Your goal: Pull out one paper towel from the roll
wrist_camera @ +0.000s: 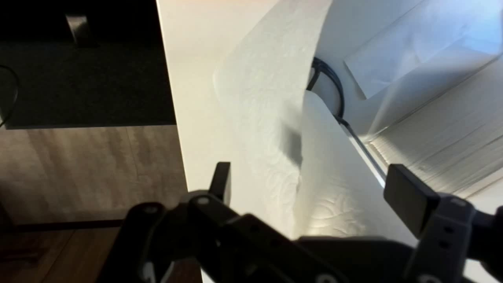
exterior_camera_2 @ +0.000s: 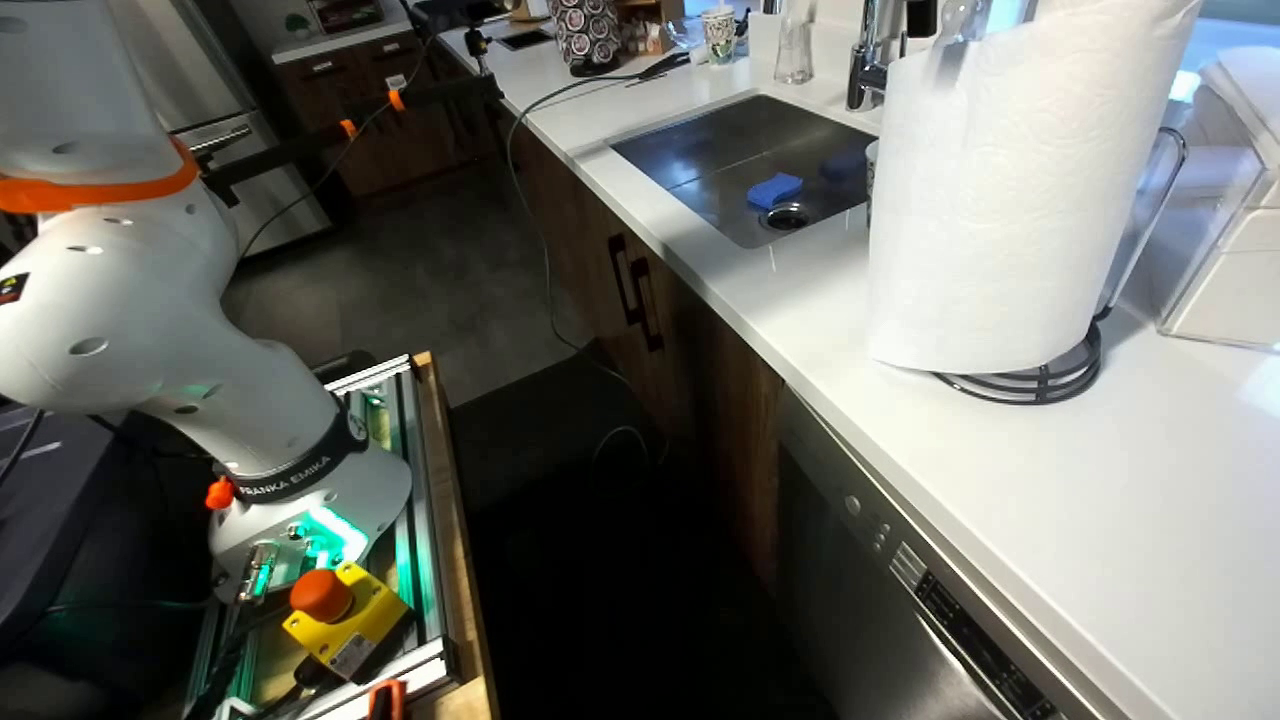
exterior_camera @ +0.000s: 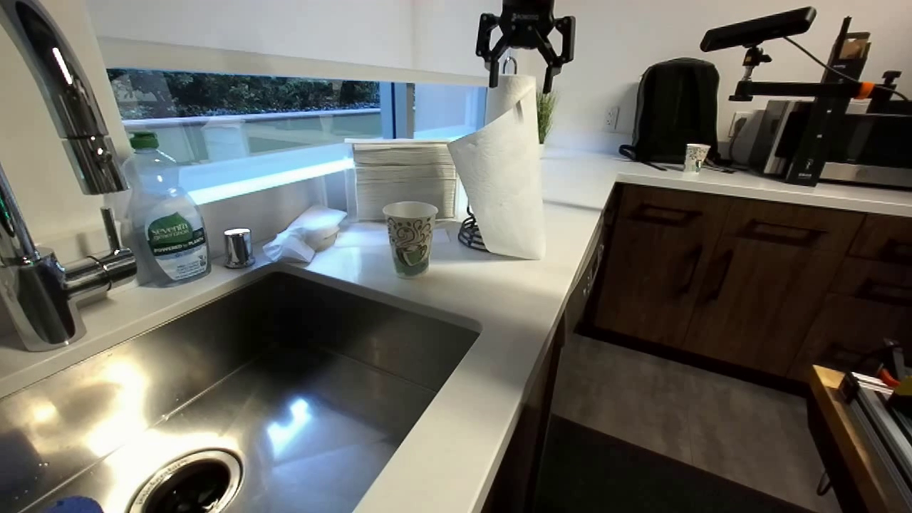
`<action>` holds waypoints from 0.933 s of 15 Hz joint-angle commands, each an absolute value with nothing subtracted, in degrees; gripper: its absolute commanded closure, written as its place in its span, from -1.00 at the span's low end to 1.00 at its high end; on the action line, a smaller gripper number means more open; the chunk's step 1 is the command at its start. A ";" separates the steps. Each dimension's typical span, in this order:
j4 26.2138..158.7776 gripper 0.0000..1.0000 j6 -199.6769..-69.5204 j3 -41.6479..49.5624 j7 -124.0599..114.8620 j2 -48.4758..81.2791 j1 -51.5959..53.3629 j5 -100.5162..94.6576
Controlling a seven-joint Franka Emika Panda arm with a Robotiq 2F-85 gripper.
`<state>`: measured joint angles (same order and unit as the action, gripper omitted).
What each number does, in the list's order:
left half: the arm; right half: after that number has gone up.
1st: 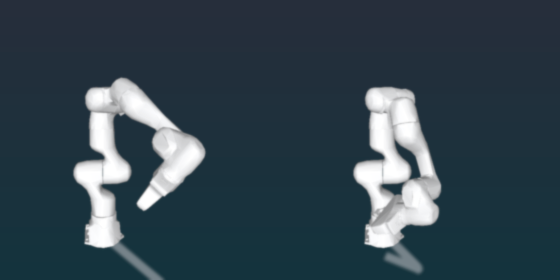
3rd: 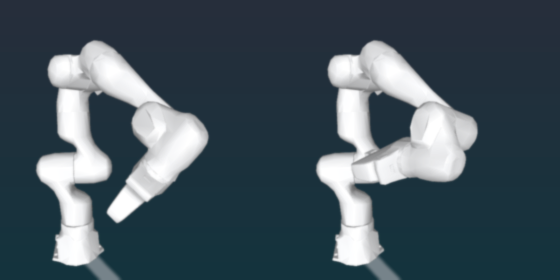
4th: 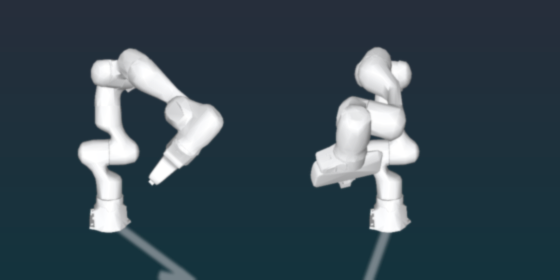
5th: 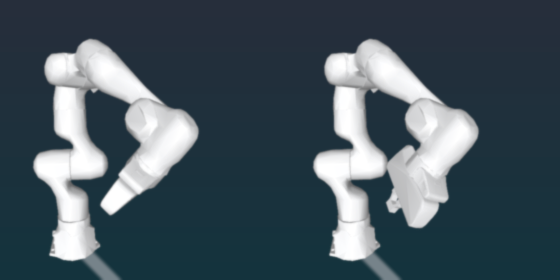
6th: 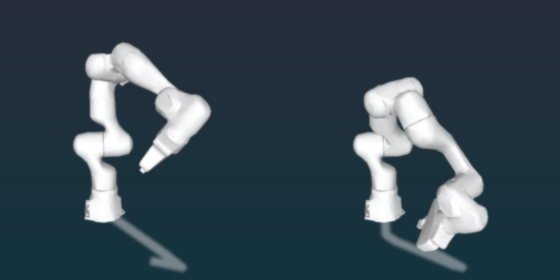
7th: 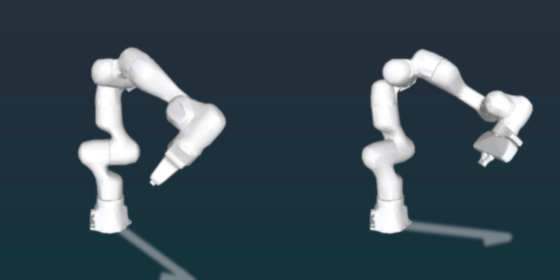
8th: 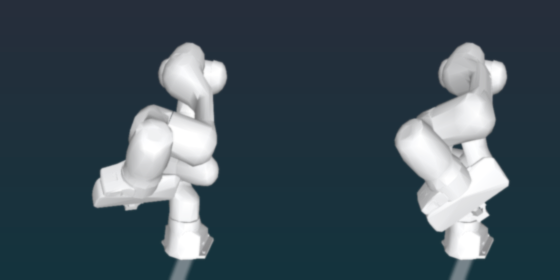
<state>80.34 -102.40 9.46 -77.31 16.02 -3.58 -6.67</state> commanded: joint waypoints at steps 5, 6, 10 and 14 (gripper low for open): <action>80.91 -0.85 -99.15 8.83 -78.11 16.93 -3.17 -7.51; 80.89 -0.52 -99.44 8.89 -78.37 17.18 -3.11 -7.83; 81.00 -0.65 -102.48 9.19 -79.06 18.32 -3.10 -8.68; 81.06 -0.29 -105.80 9.48 -79.39 18.78 -2.99 -9.02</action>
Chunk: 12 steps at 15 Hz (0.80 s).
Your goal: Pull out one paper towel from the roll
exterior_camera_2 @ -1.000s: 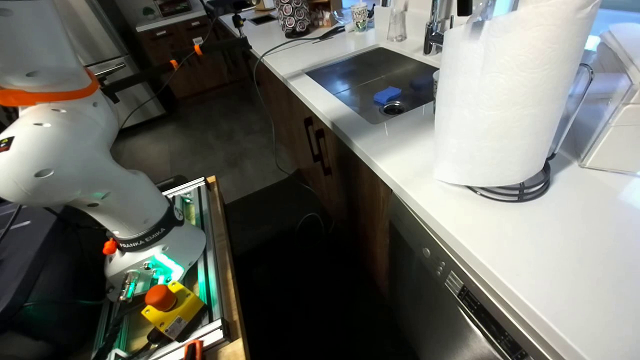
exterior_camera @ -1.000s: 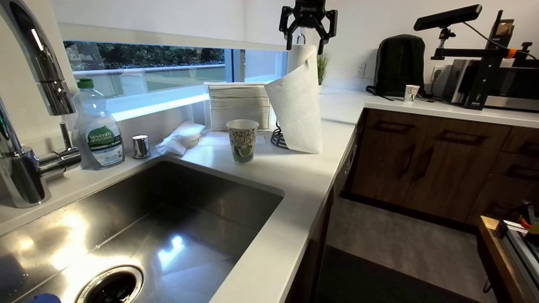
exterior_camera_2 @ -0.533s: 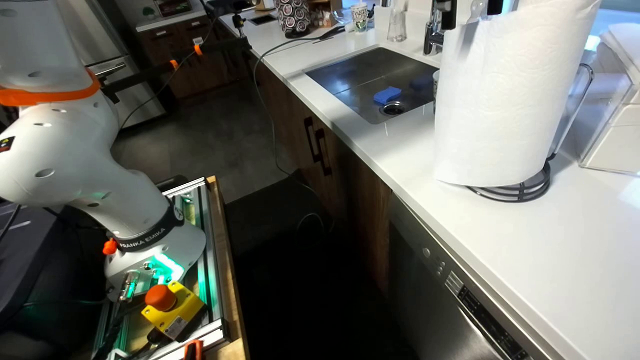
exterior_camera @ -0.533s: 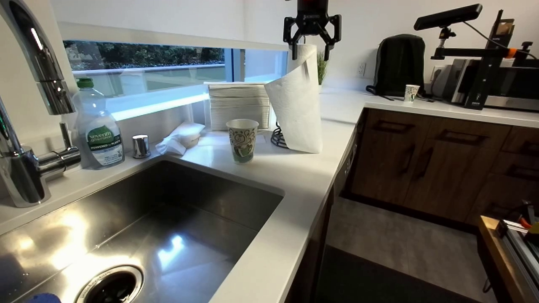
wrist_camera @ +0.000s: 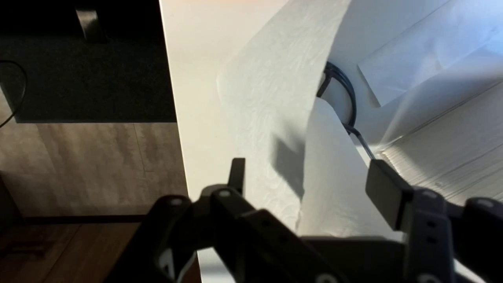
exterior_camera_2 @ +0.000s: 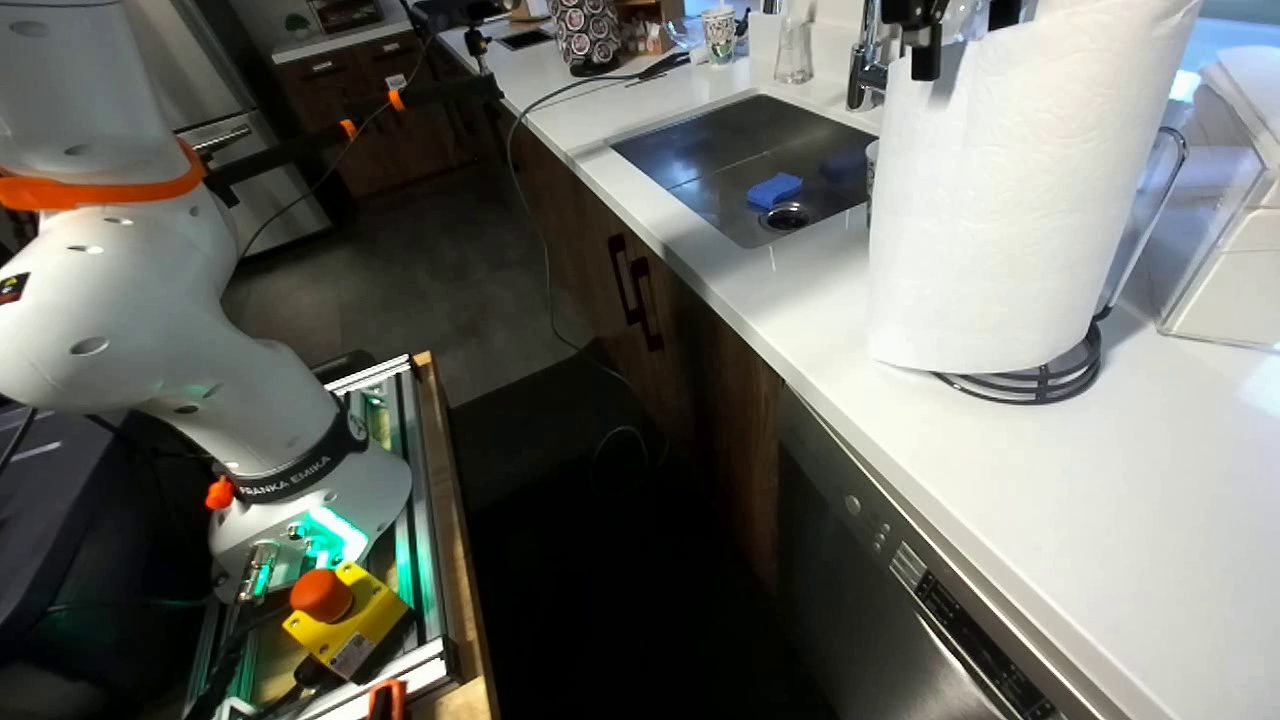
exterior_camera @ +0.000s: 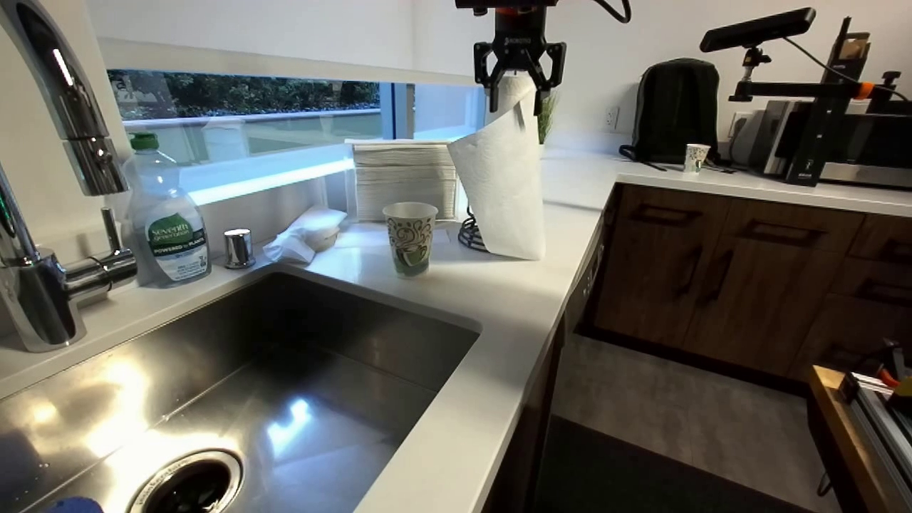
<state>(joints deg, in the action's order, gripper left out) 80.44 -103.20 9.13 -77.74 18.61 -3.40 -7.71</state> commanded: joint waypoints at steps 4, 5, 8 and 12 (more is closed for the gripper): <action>81.39 0.03 -107.42 9.81 -79.88 18.77 -2.93 -9.83; 81.48 0.00 -107.48 9.92 -80.06 18.70 -2.93 -10.13; 81.67 0.52 -107.15 9.97 -79.89 18.43 -3.12 -10.08; 82.36 1.00 -106.88 9.62 -79.17 18.27 -3.08 -9.53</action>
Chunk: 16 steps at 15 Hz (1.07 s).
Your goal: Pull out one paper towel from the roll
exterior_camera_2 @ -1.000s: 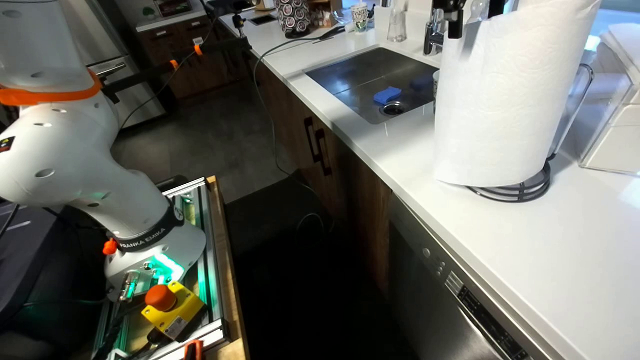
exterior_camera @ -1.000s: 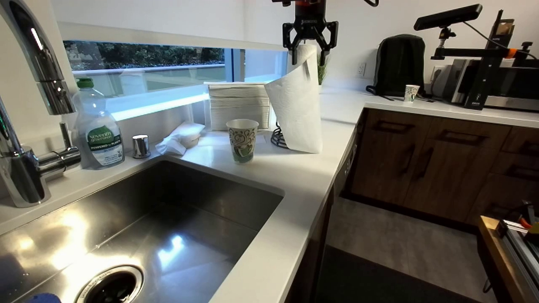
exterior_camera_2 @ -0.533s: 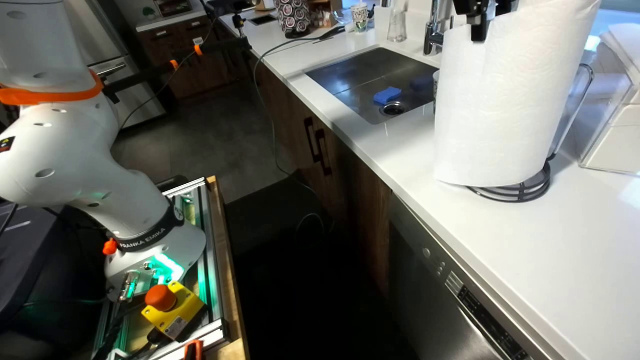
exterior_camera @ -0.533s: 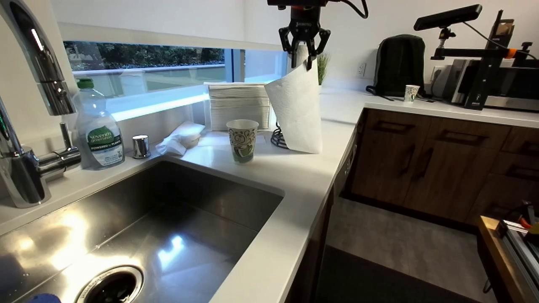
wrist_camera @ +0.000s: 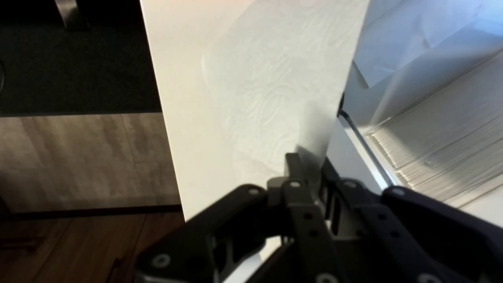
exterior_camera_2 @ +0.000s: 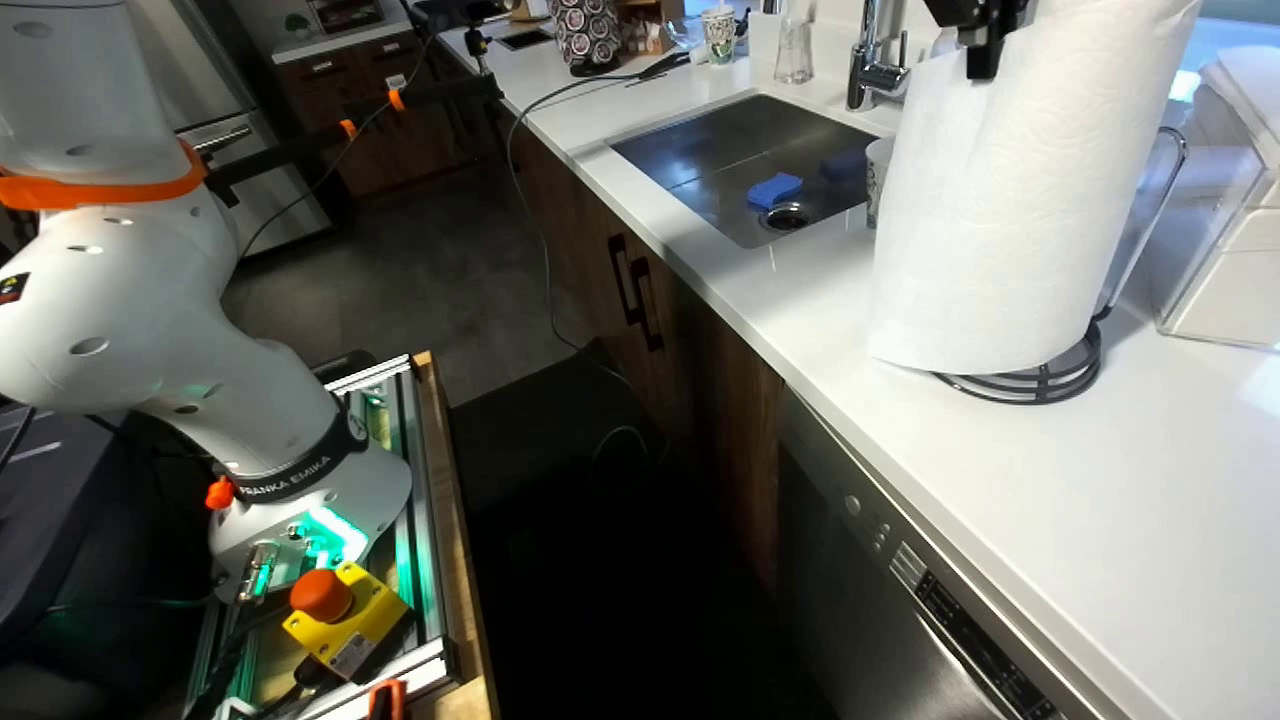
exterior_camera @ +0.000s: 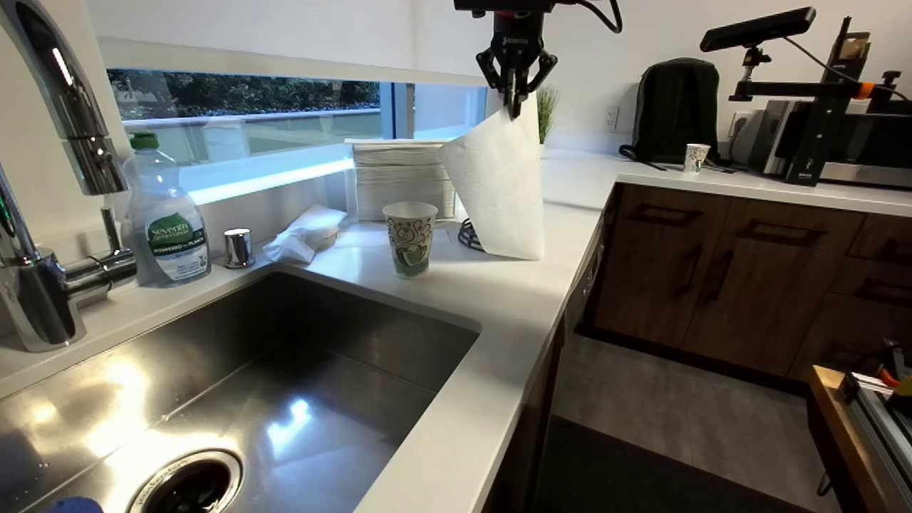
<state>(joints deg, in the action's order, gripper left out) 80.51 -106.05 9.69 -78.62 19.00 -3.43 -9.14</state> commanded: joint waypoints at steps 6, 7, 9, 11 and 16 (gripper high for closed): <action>85.28 1.00 -107.74 9.27 -78.80 18.76 -2.64 -10.08; 85.64 1.00 -107.73 9.29 -78.72 18.98 -2.57 -10.22; 86.11 1.00 -107.75 9.25 -78.52 19.38 -2.46 -10.20; 86.56 1.00 -108.14 9.06 -77.73 19.64 -2.46 -9.81; 87.83 1.00 -112.72 9.06 -76.52 19.50 -2.31 -9.89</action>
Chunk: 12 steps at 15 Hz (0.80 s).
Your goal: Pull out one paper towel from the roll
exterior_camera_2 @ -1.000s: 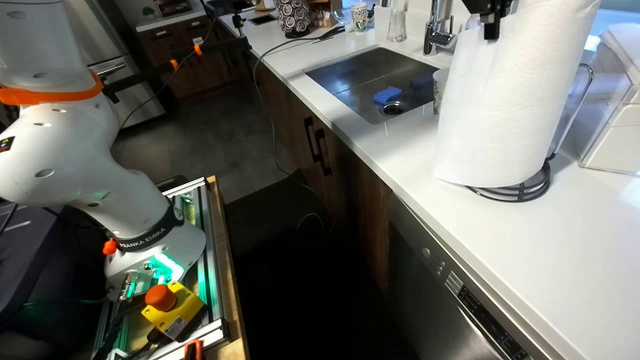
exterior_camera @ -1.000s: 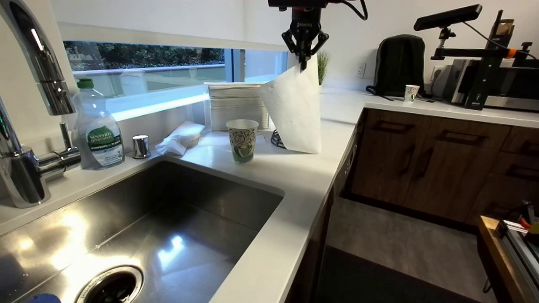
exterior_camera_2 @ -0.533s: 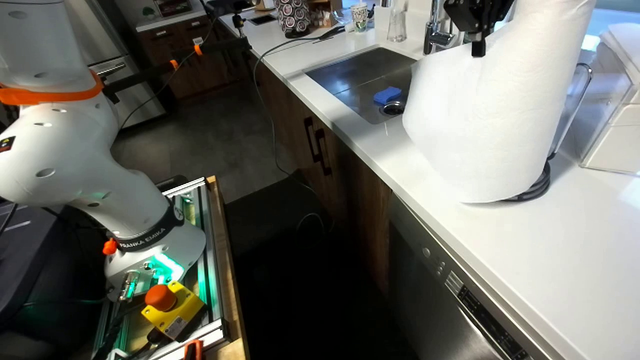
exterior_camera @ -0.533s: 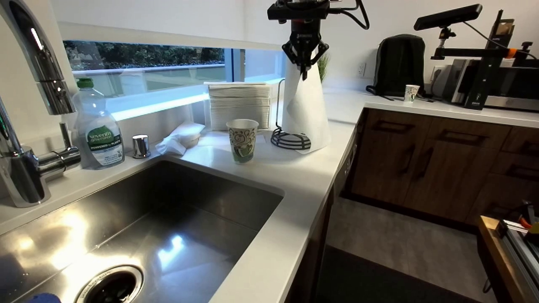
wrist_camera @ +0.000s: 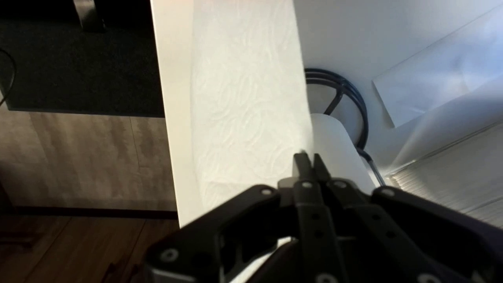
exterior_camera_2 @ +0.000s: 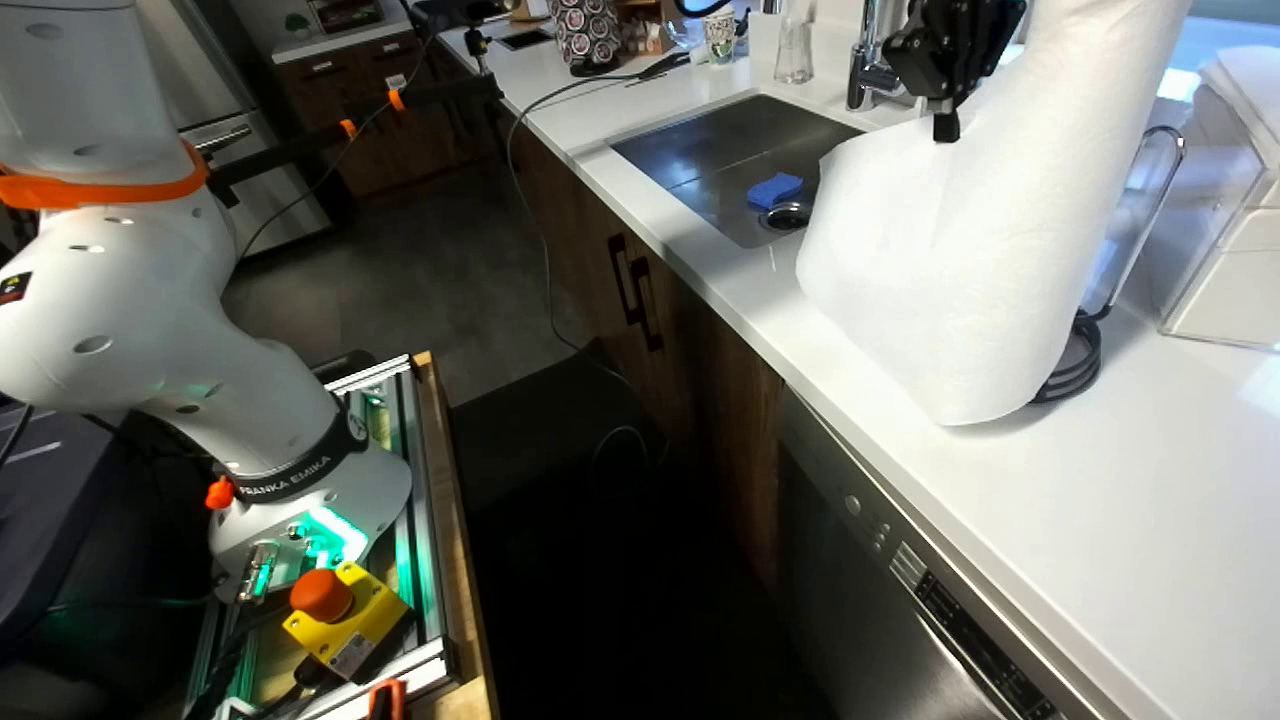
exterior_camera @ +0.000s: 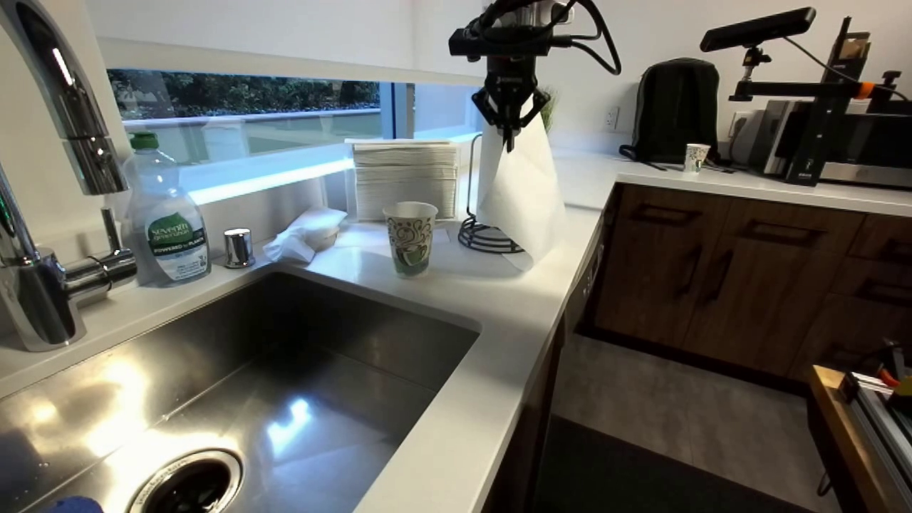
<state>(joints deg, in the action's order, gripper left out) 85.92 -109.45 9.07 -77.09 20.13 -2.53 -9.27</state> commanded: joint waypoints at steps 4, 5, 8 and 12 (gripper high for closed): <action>87.97 1.00 -115.03 9.16 -75.98 18.77 -2.35 -9.53; 87.91 1.00 -115.11 9.16 -75.94 18.65 -2.38 -9.35; 88.02 0.46 -114.63 9.04 -75.55 18.14 -2.38 -9.16; 88.06 -0.12 -113.97 8.94 -74.82 17.97 -2.21 -9.36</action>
<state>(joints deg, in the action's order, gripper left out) 86.17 -113.46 9.04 -75.53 19.26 -2.45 -9.26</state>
